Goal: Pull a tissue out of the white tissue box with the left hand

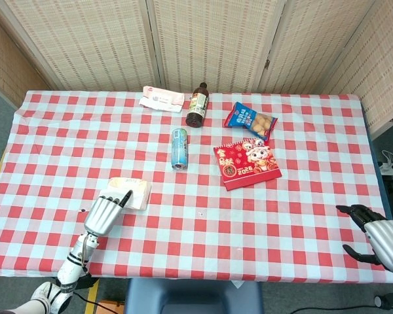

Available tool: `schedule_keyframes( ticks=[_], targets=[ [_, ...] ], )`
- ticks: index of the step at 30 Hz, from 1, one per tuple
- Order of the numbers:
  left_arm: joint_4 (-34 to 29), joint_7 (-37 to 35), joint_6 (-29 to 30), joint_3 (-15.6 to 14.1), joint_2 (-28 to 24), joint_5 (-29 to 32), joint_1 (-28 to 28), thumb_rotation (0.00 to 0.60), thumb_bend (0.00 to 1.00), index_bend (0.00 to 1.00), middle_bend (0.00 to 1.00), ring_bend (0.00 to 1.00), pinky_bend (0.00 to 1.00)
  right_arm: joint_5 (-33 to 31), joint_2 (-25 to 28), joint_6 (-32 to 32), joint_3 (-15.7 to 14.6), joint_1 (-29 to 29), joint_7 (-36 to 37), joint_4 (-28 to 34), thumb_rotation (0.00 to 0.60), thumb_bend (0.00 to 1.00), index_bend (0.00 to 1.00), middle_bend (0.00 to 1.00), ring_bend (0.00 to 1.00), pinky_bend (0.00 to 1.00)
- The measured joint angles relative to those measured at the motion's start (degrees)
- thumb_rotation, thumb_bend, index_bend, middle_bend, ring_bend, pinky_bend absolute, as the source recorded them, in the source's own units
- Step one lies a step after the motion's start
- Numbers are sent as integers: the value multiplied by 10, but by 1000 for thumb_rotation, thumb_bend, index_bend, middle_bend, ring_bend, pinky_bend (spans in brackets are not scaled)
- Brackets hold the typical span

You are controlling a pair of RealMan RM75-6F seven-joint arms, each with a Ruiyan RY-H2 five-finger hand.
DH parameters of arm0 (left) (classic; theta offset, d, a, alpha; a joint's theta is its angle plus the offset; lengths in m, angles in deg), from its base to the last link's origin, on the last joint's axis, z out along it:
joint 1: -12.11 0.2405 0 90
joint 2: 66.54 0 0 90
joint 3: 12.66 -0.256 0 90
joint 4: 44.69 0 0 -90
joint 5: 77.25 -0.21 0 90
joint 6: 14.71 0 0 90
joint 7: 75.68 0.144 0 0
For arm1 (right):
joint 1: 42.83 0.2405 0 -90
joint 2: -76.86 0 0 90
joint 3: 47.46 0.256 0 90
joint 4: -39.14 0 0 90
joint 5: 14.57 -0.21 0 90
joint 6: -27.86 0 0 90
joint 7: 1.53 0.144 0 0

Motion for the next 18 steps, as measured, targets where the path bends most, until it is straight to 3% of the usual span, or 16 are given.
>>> schedule_keyframes(
  ticks=[5,12,18],
  targets=[
    [15,0,18,1,10,3,-5,600,446,328,795,841,930,1,0,-3,-1,1,-2,1,600,189,162,206,126,286],
    [91,-33,79,12,56,6,-17,600,493,602,869,881,955,1,2,-12,-3,4,-5,3,600,189,162,206,126,286],
    [147,-79,95,14,88,17,-26,600,543,641,898,900,970,3,3,-16,-5,6,-4,4,600,189,162,206,126,286]
  ],
)
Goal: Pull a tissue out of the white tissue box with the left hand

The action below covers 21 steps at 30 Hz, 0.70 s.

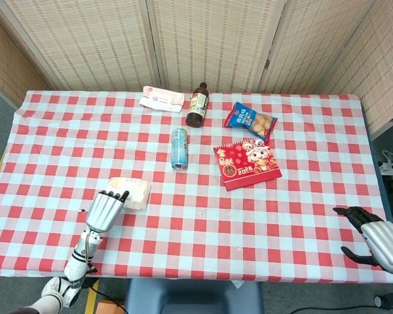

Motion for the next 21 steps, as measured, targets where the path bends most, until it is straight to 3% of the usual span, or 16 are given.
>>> schedule_keyframes(
  ticks=[5,11,17,21],
  targets=[
    [-1,-4,19,2,1,6,-7,600,573,646,899,902,970,0,0,-4,-1,1,-3,1,600,189,162,206,126,286],
    [-52,11,34,5,-36,4,-26,600,573,656,905,902,970,-1,2,-6,-2,2,-5,3,600,189,162,206,126,286],
    [-190,59,26,8,-127,-1,-43,600,570,664,913,902,970,-5,2,-11,-2,3,-8,5,600,189,162,206,126,286],
    [-333,110,7,10,-218,2,-46,600,568,668,915,901,970,-4,4,-14,-4,4,-12,6,600,189,162,206,126,286]
  ],
)
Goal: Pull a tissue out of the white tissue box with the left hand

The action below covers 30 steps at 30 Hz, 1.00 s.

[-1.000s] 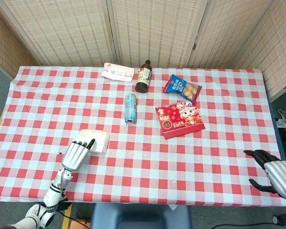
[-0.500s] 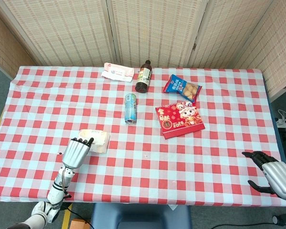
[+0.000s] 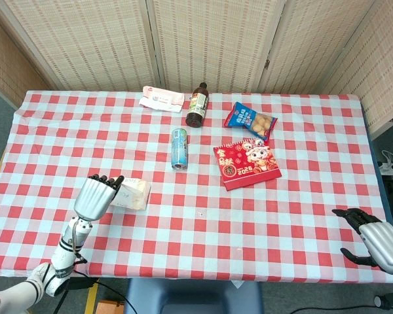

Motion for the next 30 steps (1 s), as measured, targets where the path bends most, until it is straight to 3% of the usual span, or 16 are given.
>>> schedule_keyframes(
  ticks=[3,7,17,24,30],
  targets=[
    [-98,44,-12,2,-75,12,8,600,569,674,918,902,970,-1,1,-1,0,0,0,1,600,189,162,206,126,286],
    [-159,107,-16,7,-140,46,37,600,569,682,924,902,971,-2,0,-2,0,0,-3,1,600,189,162,206,126,286],
    [-73,94,-17,9,-119,110,100,600,566,677,920,903,971,-10,-2,-16,0,5,-17,6,600,189,162,206,126,286],
    [-48,57,9,-11,-106,93,133,600,474,447,778,851,961,-11,-2,-17,0,5,-19,8,600,189,162,206,126,286],
    [-56,34,23,-28,-103,77,155,600,443,316,639,762,913,-11,-3,-20,-1,6,-22,9,600,189,162,206,126,286]
  ],
)
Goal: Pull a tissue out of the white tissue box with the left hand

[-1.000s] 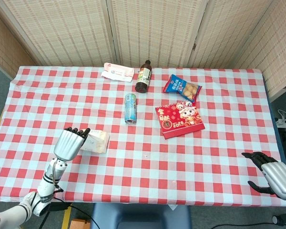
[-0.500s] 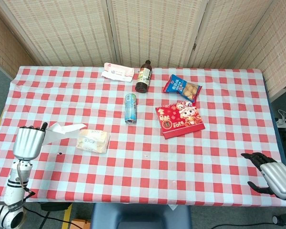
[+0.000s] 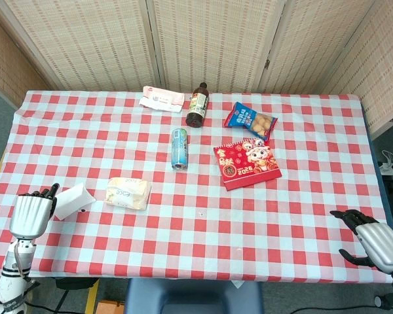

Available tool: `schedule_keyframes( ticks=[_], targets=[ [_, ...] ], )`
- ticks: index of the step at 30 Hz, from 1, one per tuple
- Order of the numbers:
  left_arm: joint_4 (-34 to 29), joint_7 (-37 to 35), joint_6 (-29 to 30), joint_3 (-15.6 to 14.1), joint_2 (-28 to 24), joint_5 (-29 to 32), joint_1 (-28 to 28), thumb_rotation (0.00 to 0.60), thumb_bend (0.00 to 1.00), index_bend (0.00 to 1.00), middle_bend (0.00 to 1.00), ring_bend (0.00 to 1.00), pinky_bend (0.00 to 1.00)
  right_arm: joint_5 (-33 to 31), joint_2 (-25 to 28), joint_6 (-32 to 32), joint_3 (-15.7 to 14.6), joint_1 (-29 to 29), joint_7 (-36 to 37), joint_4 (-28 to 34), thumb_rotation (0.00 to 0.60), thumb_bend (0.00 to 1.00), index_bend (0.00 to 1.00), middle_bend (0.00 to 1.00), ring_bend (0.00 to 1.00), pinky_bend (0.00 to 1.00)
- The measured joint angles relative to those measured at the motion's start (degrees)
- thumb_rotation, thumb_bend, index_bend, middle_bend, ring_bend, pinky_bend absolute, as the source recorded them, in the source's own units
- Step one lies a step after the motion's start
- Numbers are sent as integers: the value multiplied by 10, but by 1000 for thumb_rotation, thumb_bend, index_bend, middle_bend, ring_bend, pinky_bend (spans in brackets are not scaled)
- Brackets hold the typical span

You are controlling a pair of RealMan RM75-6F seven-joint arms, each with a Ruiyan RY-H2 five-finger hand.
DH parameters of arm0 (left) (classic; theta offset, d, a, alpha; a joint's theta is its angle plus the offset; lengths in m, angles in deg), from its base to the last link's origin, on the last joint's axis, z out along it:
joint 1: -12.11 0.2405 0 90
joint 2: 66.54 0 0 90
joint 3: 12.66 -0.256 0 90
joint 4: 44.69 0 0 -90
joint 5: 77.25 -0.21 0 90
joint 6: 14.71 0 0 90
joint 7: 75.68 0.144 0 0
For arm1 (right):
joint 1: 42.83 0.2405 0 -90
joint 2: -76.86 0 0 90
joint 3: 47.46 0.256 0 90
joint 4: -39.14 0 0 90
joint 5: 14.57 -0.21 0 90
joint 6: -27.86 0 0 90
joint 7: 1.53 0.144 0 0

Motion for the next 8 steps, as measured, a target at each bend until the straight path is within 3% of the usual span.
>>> schedule_keyframes(
  ticks=[4,8],
  targets=[
    [-17,-12,1,-14,0,-4,19,600,436,250,546,687,880,-2,-1,-3,0,1,-2,1,600,189,162,206,126,286],
    [-23,-37,5,-24,2,-11,32,600,434,248,539,686,876,-6,-1,-6,2,3,-2,1,600,189,162,206,127,286]
  ],
)
